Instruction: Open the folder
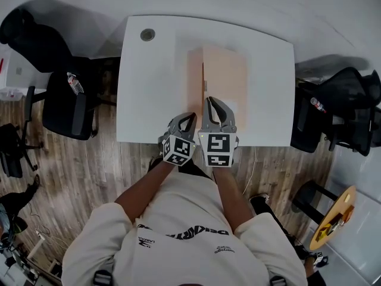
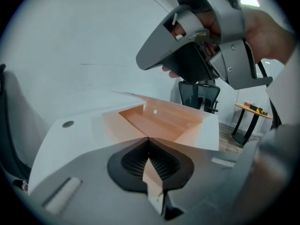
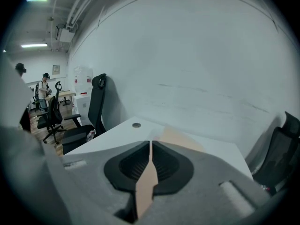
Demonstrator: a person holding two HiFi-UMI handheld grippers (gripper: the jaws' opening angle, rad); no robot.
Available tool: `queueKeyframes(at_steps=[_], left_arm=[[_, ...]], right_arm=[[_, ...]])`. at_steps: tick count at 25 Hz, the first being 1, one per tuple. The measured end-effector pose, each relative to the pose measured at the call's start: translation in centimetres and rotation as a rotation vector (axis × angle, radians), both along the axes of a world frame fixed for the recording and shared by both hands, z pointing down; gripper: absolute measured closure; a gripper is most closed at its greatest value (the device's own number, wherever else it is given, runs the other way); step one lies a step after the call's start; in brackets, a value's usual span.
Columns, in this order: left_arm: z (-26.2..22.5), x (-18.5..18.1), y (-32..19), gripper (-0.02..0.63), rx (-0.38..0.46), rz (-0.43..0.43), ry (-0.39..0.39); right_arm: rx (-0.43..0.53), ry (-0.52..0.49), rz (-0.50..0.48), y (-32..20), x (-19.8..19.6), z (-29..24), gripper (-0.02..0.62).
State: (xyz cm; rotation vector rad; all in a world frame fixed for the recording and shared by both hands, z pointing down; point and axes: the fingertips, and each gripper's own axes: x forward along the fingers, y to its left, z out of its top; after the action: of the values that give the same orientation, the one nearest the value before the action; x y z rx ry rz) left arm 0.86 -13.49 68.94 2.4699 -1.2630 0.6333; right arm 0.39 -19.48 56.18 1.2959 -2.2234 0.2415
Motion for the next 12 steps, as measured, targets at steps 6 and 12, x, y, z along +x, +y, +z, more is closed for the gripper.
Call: queueKeyframes(at_steps=[6, 12], left_arm=[[1.5, 0.6, -0.3, 0.617, -0.027, 0.03, -0.029], [2.8, 1.1, 0.0, 0.617, -0.055, 0.062, -0.058]], right_arm=[[-0.031, 0.018, -0.003, -0.8, -0.2, 1.0, 0.572], [-0.053, 0.045, -0.01, -1.6, -0.5, 2.0, 0.543]])
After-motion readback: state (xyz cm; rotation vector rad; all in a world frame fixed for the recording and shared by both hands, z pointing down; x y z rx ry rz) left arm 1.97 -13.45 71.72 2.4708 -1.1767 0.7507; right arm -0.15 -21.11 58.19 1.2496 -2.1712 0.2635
